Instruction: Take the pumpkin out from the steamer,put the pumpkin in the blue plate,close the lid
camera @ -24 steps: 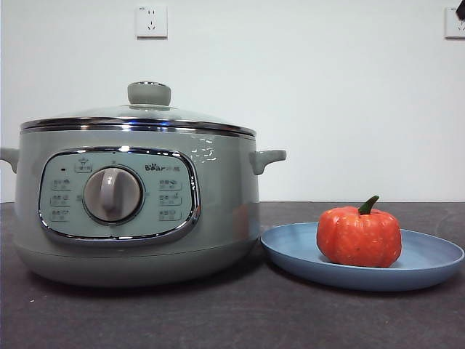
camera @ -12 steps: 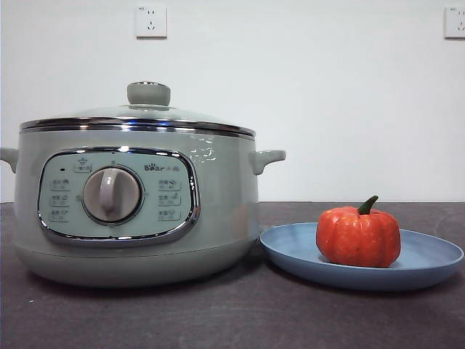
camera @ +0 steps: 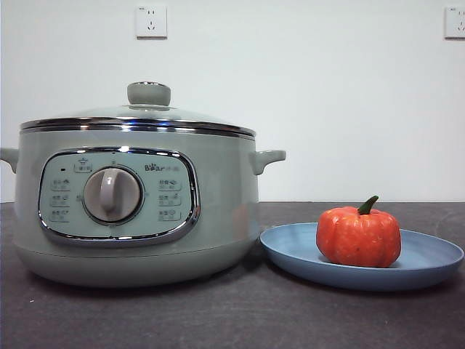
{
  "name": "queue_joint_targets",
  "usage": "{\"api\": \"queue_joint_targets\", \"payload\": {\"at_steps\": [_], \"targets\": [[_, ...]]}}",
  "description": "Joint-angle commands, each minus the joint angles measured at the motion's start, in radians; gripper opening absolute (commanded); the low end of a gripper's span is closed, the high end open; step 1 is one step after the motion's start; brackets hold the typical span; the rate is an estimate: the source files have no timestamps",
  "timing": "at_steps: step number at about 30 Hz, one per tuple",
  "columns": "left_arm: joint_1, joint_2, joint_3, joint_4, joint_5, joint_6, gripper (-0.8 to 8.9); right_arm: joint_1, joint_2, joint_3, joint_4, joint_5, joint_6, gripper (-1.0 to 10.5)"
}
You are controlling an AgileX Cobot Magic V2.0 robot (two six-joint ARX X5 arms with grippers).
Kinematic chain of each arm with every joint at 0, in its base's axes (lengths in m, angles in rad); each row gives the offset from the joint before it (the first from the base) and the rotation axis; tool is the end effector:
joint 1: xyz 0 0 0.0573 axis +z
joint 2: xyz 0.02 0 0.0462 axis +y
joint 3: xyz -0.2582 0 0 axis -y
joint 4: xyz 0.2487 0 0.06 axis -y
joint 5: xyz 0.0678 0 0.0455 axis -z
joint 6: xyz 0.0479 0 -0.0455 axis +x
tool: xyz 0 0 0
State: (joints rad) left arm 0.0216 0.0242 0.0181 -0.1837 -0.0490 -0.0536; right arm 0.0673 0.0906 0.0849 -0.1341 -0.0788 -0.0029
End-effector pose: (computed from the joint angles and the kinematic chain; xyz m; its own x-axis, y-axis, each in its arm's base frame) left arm 0.1244 0.0050 0.1464 0.9796 0.0702 -0.1884 -0.0797 0.9959 -0.0434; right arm 0.1258 0.0123 0.1693 0.9796 0.1449 -0.1389 -0.1452 0.9894 0.0081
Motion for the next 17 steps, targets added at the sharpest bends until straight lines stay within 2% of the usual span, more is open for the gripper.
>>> {"api": "queue_joint_targets", "payload": {"at_steps": [1, 6, 11, 17], "targets": [[0.004, -0.002, -0.015, 0.003, 0.001, -0.005, -0.03, -0.001, -0.019, -0.04, 0.005, -0.001, 0.013, -0.2], [0.004, -0.002, -0.015, 0.003, 0.001, -0.005, -0.03, -0.001, -0.044, -0.067, 0.005, -0.001, 0.023, -0.2], [0.004, -0.002, -0.015, 0.003, 0.001, -0.005, -0.03, -0.001, -0.074, -0.077, -0.045, 0.0, 0.066, -0.2], [0.004, -0.002, -0.015, 0.003, 0.001, -0.005, -0.03, -0.001, -0.069, -0.076, -0.046, 0.006, 0.064, -0.2]]}}
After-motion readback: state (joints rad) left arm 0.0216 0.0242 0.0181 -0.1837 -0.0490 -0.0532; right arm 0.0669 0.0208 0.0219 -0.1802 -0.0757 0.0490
